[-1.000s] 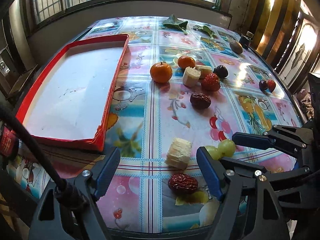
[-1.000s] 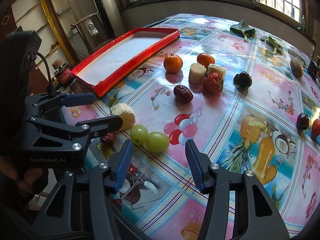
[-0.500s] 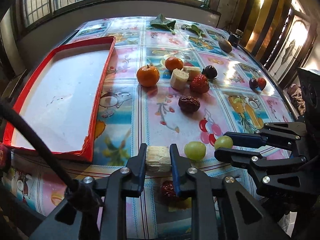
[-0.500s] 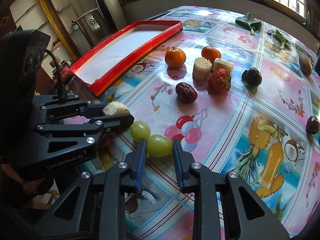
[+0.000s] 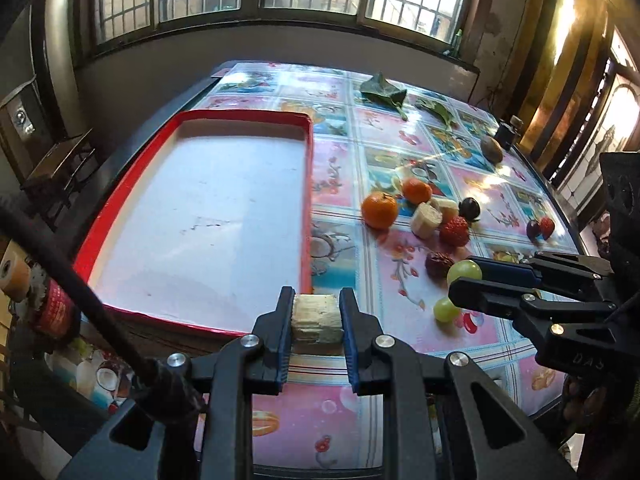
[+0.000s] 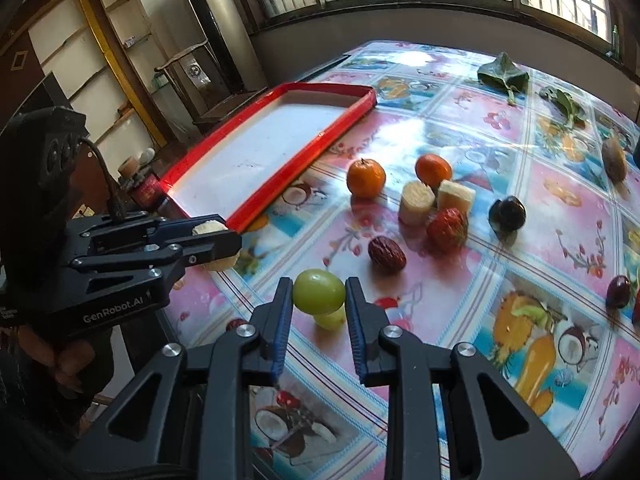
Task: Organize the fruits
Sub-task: 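Carry the cube and grape into the red-rimmed tray and open both tools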
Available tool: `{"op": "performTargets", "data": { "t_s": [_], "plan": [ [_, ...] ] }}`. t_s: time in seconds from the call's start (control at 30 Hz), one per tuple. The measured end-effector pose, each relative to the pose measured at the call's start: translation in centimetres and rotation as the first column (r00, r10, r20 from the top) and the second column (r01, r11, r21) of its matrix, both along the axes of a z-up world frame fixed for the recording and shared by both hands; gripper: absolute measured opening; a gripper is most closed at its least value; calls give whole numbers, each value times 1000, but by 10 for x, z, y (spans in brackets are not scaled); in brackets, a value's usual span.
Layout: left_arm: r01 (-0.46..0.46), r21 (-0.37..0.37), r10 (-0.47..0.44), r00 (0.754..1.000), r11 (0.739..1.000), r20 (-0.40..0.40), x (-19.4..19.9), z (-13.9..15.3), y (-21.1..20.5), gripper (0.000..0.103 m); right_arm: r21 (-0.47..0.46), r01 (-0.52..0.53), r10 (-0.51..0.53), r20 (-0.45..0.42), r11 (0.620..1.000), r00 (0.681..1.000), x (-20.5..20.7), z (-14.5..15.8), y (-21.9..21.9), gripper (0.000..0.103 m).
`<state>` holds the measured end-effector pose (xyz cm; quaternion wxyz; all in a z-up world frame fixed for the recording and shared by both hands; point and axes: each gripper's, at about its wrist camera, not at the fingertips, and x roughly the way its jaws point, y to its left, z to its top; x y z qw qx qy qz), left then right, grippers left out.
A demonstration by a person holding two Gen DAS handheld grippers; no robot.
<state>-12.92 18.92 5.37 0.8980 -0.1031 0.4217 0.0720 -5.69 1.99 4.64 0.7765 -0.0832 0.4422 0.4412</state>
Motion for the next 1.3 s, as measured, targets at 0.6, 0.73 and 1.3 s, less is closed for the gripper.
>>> {"op": "performTargets", "data": {
  "t_s": [0.6, 0.73, 1.3],
  "plan": [
    [-197, -14, 196, 980, 980, -38, 13, -14, 98, 21, 93, -125, 130, -60, 988, 990, 23, 13, 110, 28],
    [-220, -15, 218, 973, 975, -72, 19, -25, 110, 21, 50, -169, 173, -80, 984, 982, 26, -2, 147, 28],
    [-238, -11, 235, 966, 971, -103, 22, -34, 115, 23, -125, -248, 244, -49, 961, 969, 12, -37, 189, 40]
  ]
}}
